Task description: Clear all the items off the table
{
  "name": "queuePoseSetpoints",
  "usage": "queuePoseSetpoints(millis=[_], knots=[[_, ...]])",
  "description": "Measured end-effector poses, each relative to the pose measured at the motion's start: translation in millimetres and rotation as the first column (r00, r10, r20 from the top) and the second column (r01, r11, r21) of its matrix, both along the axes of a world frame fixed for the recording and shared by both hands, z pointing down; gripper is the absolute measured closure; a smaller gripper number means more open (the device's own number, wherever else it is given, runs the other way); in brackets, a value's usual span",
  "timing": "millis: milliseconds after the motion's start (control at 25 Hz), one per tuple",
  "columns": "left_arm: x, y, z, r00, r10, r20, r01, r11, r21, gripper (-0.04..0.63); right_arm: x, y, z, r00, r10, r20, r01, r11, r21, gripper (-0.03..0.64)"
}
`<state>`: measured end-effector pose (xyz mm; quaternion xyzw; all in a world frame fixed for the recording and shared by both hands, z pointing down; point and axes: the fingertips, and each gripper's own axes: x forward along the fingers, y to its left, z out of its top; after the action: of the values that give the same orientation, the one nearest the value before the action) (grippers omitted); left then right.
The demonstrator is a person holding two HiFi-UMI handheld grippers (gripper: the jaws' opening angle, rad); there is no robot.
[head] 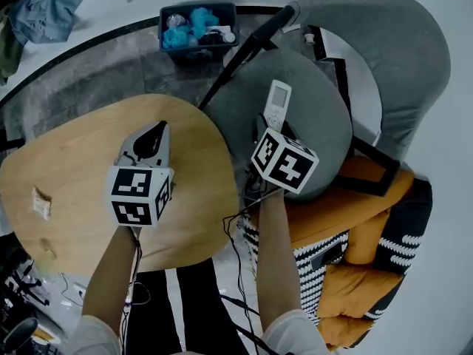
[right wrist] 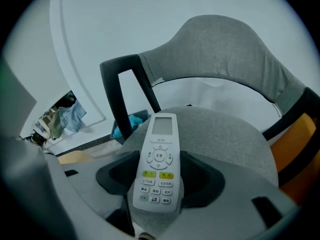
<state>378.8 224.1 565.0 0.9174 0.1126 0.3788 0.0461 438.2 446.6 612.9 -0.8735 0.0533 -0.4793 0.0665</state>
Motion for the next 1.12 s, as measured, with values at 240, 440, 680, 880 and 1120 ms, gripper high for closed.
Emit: queuePoseSetpoints(millis=[240, 440, 680, 880, 1120], knots=[[14.0, 3.3, 13.1, 1.0, -0.023, 0.02, 0.023, 1.0, -0.017, 0.592, 20.5, -9.3, 16.3, 1.0, -0.012, 0.008, 0.012, 1.0, -0.011, 0.345], [7.7, 2.4, 19.1, 0.999, -0.042, 0.032, 0.043, 0.999, -0.024, 0.592, 24.1, -13.0, 30.2, 0.998, -0.043, 0.054, 0.044, 0.999, -0.025, 0.344], [1.1, -5.2, 18.0, 0.998, -0.057, 0.028, 0.058, 0.998, -0.023, 0.593, 24.1, -14.2, 30.9, 0.998, -0.042, 0.053, 0.041, 0.999, 0.014, 0.328], [-9.7, -16.8, 14.4, 0.995, -0.09, 0.033, 0.091, 0.996, -0.023, 0.593, 22.8, -10.3, 21.2, 0.999, -0.03, 0.026, 0.03, 1.0, 0.007, 0.325], [-23.6, -33.6, 4.1, 0.99, -0.133, 0.041, 0.134, 0.991, -0.026, 0.592, 21.0, -11.6, 3.8, 1.0, -0.021, -0.008, 0.02, 1.0, -0.021, 0.325]])
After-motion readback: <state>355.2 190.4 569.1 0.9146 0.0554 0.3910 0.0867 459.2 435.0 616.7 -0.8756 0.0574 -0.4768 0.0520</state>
